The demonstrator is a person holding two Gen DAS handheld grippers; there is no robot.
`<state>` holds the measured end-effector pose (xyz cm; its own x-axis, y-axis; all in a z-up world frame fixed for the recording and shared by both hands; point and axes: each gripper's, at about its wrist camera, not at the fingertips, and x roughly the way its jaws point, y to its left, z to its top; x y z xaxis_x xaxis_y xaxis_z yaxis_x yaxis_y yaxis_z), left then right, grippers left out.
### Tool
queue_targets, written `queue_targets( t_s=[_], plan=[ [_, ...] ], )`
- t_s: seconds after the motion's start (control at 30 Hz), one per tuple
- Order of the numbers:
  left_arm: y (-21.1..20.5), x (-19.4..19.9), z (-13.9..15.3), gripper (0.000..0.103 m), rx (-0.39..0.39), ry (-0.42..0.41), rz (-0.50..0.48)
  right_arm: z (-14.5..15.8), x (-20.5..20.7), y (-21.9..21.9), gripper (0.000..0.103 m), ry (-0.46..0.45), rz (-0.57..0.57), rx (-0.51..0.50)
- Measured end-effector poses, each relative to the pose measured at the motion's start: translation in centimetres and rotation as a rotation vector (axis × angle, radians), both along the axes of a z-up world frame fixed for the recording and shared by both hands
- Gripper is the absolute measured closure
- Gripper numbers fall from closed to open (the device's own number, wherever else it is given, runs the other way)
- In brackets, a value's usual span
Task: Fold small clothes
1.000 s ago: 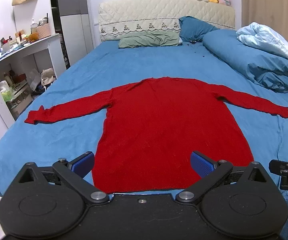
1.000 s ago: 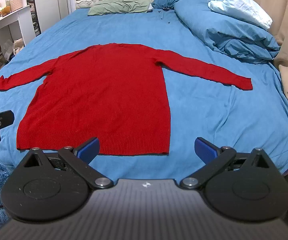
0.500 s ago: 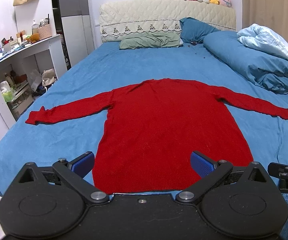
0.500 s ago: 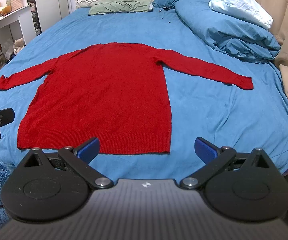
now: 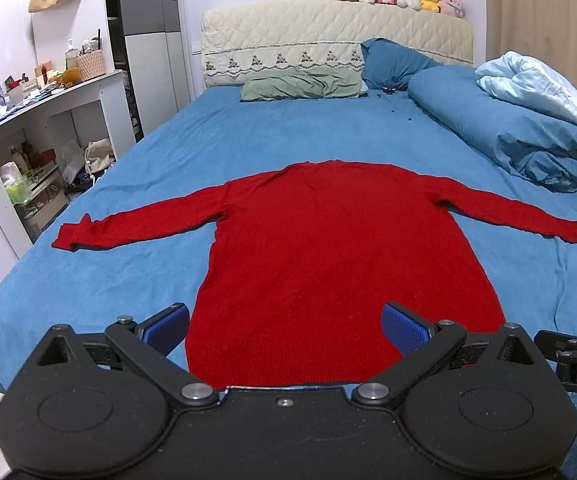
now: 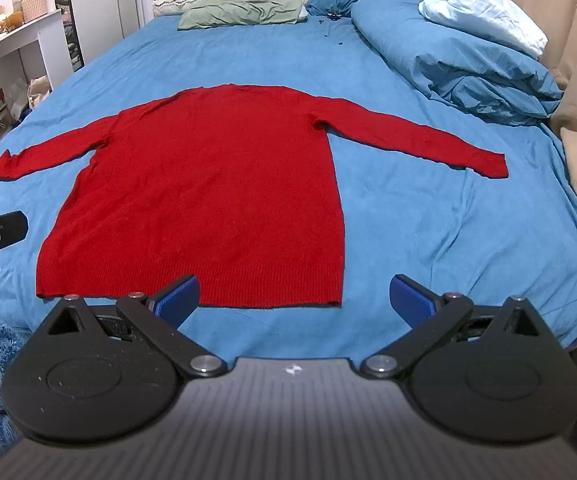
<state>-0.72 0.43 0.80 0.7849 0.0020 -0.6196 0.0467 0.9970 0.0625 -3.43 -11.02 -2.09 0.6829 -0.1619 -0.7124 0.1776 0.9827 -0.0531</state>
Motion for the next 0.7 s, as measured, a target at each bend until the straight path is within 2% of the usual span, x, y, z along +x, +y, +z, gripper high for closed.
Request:
queue_targets(
  t_s=[0.7],
  plan=[
    [0.23,0.31,-0.06,0.000,-0.012,0.013,0.005,0.16,-0.23,0.14,0.000,-0.005,0.015,-0.001]
  ],
)
